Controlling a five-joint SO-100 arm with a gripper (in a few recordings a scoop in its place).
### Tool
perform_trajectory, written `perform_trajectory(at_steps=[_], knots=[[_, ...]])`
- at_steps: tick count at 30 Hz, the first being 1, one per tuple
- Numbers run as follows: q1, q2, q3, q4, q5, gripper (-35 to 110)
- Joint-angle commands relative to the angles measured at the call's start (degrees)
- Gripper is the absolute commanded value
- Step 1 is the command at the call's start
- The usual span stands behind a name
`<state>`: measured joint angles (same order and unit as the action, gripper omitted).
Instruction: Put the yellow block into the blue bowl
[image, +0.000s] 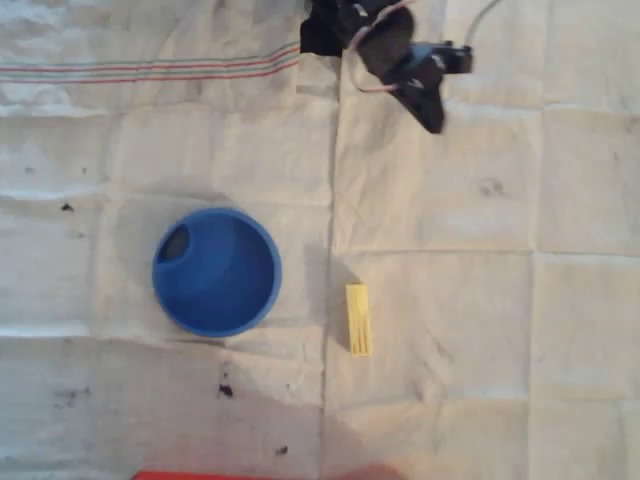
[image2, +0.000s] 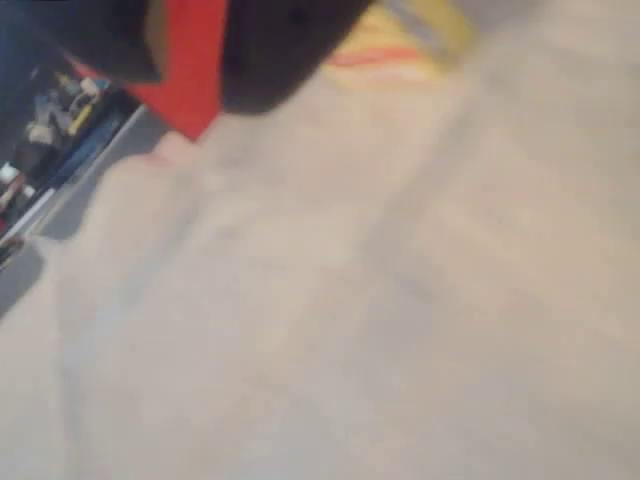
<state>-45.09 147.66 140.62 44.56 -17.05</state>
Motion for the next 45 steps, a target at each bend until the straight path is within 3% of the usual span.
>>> perform_trajectory(at_steps=[1, 10, 29, 38, 45], knots=[[3.1, -15.8, -21.6, -0.9, -1.6, 0], [11.2, -49.8, -51.4, 7.2, -25.1, 0], [25.1, -92.6, -110.1, 28.6, -67.5, 2], [28.4, -100.7, -122.3, 34.2, -73.1, 24], [31.6, -102.9, -123.2, 34.2, -73.3, 25]])
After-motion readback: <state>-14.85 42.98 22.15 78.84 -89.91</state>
